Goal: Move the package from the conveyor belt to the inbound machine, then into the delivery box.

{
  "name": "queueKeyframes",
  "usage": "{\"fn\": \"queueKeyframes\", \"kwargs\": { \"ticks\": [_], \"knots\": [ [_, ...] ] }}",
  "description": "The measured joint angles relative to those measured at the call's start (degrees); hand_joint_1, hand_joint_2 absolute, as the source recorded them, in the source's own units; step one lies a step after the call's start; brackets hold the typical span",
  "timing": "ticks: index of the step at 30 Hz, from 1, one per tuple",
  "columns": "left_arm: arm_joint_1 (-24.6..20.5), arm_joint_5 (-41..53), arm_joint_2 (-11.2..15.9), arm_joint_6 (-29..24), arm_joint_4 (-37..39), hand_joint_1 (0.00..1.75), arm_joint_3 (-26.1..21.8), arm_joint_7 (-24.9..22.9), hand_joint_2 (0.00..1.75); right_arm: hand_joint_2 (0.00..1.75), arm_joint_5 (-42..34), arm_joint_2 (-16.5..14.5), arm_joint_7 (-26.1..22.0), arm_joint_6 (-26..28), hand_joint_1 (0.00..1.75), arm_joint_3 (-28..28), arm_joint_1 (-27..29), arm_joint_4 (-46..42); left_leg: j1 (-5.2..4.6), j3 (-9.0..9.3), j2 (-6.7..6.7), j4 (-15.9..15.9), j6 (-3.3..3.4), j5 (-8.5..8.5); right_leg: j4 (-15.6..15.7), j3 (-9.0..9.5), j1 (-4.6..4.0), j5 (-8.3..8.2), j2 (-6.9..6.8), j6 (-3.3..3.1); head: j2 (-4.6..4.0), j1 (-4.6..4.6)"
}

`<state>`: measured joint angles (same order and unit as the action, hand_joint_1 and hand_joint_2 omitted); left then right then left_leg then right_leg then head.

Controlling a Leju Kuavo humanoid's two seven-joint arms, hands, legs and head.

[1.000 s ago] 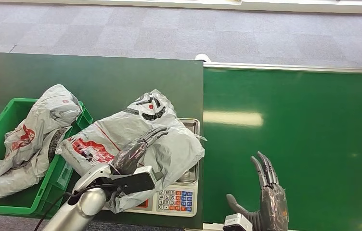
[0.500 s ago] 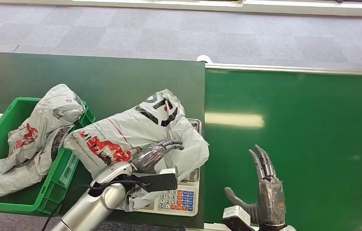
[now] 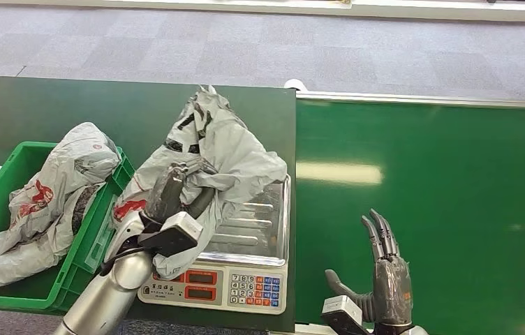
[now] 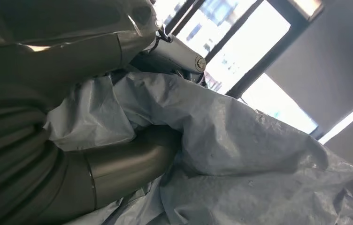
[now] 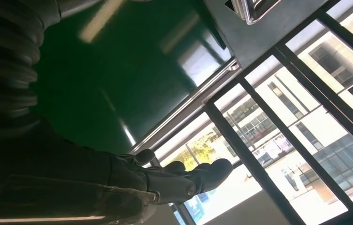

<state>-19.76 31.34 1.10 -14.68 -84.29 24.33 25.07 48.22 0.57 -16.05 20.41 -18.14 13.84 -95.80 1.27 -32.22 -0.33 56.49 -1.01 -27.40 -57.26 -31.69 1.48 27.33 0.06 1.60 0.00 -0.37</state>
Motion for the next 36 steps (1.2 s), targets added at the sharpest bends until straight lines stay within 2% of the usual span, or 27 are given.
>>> {"fn": "queueKeyframes", "kwargs": {
  "ticks": [2, 5, 8, 13, 16, 18, 24, 27, 30, 32, 34, 36],
  "knots": [
    [0.9, -0.3, 0.5, -3.7, -4.3, 1.61, -1.7, 2.2, 1.75, 1.75, -0.5, 0.0, -0.1, 0.9, 0.00, 0.0, 0.0, 0.3, 0.00, -0.10, 0.01, 0.0, 0.00, 0.00, 0.0, -0.09, 0.00, 0.00, 0.00, 0.00, 0.00, 0.00],
    [2.5, 1.5, 2.0, -12.6, -10.1, 1.67, -3.7, 5.8, 1.75, 1.75, -1.3, 0.1, -0.1, 2.4, 0.00, -0.2, 0.0, 0.8, 0.00, -0.15, 0.02, 0.0, 0.00, -0.01, 0.0, -0.17, 0.00, 0.01, 0.02, 0.00, 0.00, -0.01],
    [3.5, 3.7, 3.9, -19.0, -14.3, 1.68, -5.5, 6.9, 1.75, 1.75, -1.9, 0.3, -0.1, 3.6, 0.00, -0.5, 0.1, 1.3, 0.01, -0.16, 0.02, 0.0, -0.01, -0.01, 0.0, -0.18, 0.00, 0.03, 0.01, -0.01, 0.00, 0.01],
    [3.7, 4.6, 6.2, -20.8, -18.0, 1.65, -8.0, 5.5, 1.75, 1.75, -2.2, 0.4, 0.1, 4.0, 0.00, -0.9, 0.1, 1.7, 0.01, -0.15, 0.02, 0.0, 0.00, 0.00, 0.0, -0.17, -0.01, 0.03, 0.01, -0.01, 0.00, 0.00],
    [2.9, 7.2, 7.2, -21.7, -18.7, 1.66, -10.0, 2.0, 1.75, 1.75, -1.8, 0.4, 0.7, 3.8, 0.00, -0.9, 0.1, 1.7, 0.01, -0.15, 0.02, 0.0, 0.00, 0.00, 0.0, -0.16, -0.01, 0.01, 0.02, -0.01, 0.00, 0.02],
    [1.7, 9.3, 7.9, -22.3, -18.8, 1.65, -13.0, -0.8, 1.75, 1.75, -1.6, 0.3, 1.3, 3.2, 0.00, -0.9, 0.1, 1.7, 0.01, -0.15, 0.05, 0.0, 0.00, 0.00, 0.0, -0.17, -0.01, 0.00, 0.05, -0.01, 0.00, 0.02],
    [0.0, 5.8, 11.7, -18.6, -16.7, 1.66, -26.6, -4.9, 1.75, 1.75, -2.7, 0.3, 1.6, 2.3, 0.00, -0.9, 0.1, 1.3, 0.05, -0.15, 0.21, 0.0, -0.02, -0.01, -0.1, -0.28, -0.04, 0.02, 0.18, -0.04, 0.00, 0.02],
    [-0.3, 5.3, 14.6, -16.8, -12.1, 1.60, -34.0, -8.0, 1.75, 1.75, -3.5, 0.3, 1.7, 2.3, 0.00, -0.9, 0.2, 1.2, 0.05, -0.15, 0.44, 0.0, -0.03, -0.01, -0.1, -0.38, -0.05, 0.03, 0.38, -0.06, 0.00, 0.01],
    [-0.7, 6.5, 17.1, -14.4, -6.4, 1.63, -39.8, -10.7, 1.75, 1.75, -3.6, 0.3, 2.1, 2.2, 0.00, -0.9, 0.3, 1.2, 0.06, -0.15, 0.52, 0.0, -0.03, -0.01, -0.1, -0.46, -0.05, 0.04, 0.45, -0.06, 0.00, 0.01],
    [-1.6, 7.2, 18.7, -10.1, -2.0, 1.65, -42.1, -14.1, 1.75, 1.75, -3.4, 0.3, 2.7, 1.9, 0.00, -1.0, 0.4, 1.1, 0.05, -0.15, 0.48, 0.0, -0.03, -0.01, -0.1, -0.45, -0.04, 0.04, 0.43, -0.06, 0.00, 0.03],
    [-3.1, 6.1, 20.5, -3.5, 3.6, 1.65, -43.7, -17.0, 1.75, 1.75, -3.0, 0.3, 3.2, 1.4, 0.00, -1.1, 0.5, 0.9, 0.05, -0.16, 0.47, 0.0, -0.03, -0.01, -0.1, -0.43, -0.04, 0.03, 0.44, -0.08, 0.00, 0.04],
    [-4.8, 2.6, 22.3, 3.8, 9.7, 1.62, -45.0, -16.9, 1.75, 1.75, -2.7, 0.3, 3.5, 1.0, 0.00, -1.1, 0.6, 0.7, 0.05, -0.15, 0.53, 0.0, -0.04, 0.00, -0.1, -0.44, -0.04, 0.00, 0.49, -0.10, 0.00, 0.03]
  ]
}}
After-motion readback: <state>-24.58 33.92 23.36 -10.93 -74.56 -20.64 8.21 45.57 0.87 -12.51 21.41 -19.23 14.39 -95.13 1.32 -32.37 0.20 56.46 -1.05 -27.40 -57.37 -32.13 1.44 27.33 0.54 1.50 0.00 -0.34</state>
